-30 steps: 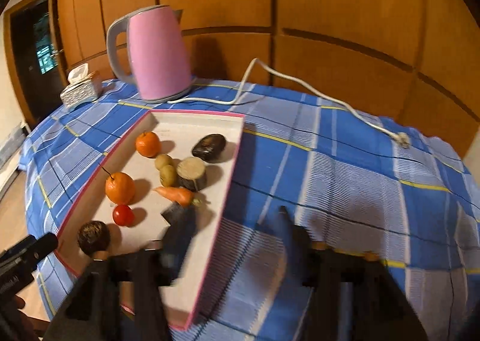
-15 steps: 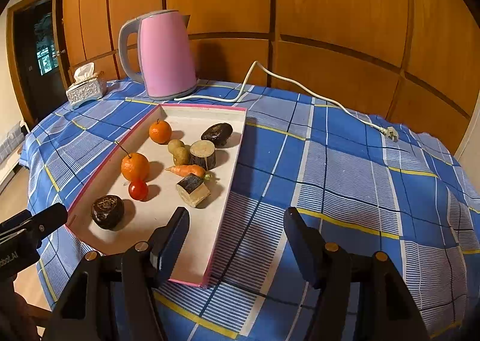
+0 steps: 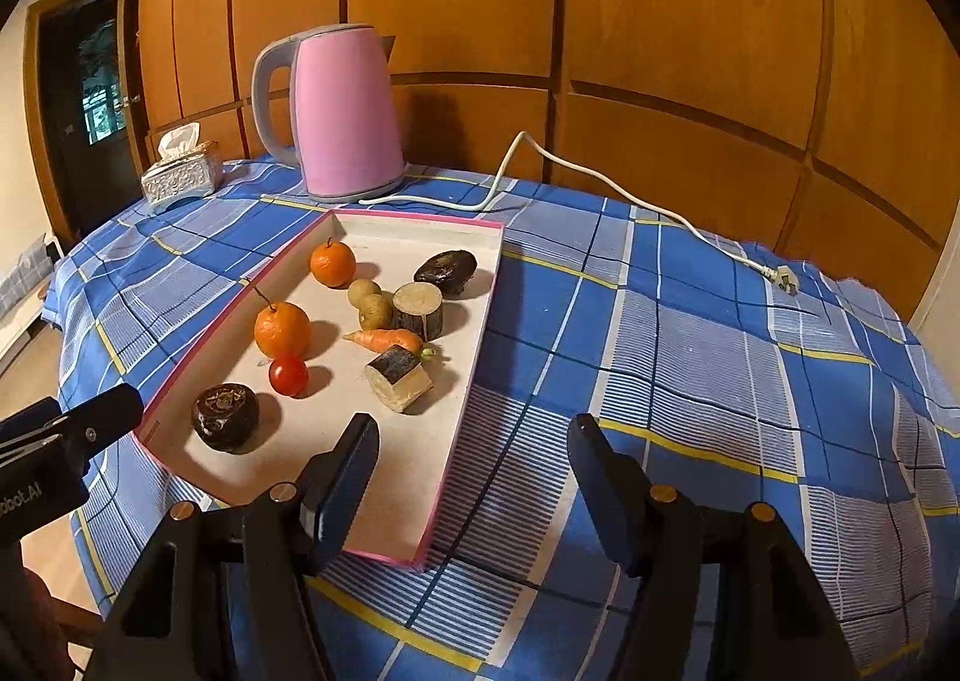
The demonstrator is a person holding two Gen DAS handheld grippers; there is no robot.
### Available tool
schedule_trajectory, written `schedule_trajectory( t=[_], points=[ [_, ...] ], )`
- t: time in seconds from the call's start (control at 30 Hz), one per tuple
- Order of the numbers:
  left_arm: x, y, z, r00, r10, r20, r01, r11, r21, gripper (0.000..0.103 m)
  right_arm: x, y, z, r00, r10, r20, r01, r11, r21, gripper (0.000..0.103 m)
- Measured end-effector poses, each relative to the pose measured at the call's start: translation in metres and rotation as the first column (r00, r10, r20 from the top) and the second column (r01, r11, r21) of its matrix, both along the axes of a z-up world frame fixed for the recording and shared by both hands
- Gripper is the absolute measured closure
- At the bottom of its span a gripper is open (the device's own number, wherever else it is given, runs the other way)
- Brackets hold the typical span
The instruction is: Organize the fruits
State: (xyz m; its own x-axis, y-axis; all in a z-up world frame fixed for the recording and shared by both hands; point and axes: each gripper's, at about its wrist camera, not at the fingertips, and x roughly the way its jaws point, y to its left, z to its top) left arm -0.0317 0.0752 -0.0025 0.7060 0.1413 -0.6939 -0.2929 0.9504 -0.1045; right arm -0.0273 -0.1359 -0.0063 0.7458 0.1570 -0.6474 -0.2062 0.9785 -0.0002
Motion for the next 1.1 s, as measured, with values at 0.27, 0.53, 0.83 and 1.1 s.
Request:
schedule_trajectory(
  t=[0.27, 0.53, 0.83, 1.1],
  points=[
    [-0.003, -0.008, 0.008, 0.999, 0.017, 0.039, -0.02, 0.997, 0.078, 0.0, 0.0, -0.001, -0.002, 1.0, -0.004, 0.0, 0.004, 1.0, -0.001, 0.037],
    [-0.003, -0.008, 0.006, 0.999, 0.023, 0.035, -0.026, 0.997, 0.077, 0.0, -0.001, 0.0, -0.002, 1.0, -0.002, 0.01, 0.002, 1.0, -0.008, 0.037],
    [-0.003, -0.013, 0.004, 0.998, 0.003, 0.055, -0.01, 0.993, 0.117, 0.0, 0.0, 0.001, -0.003, 1.0, 0.001, 0.007, -0.001, 1.0, -0.014, 0.037],
    [-0.003, -0.012, 0.002, 0.998, -0.004, 0.055, -0.002, 0.994, 0.108, 0.002, 0.001, 0.0, -0.006, 1.0, -0.002, -0.002, 0.002, 1.0, -0.016, 0.037]
  ],
)
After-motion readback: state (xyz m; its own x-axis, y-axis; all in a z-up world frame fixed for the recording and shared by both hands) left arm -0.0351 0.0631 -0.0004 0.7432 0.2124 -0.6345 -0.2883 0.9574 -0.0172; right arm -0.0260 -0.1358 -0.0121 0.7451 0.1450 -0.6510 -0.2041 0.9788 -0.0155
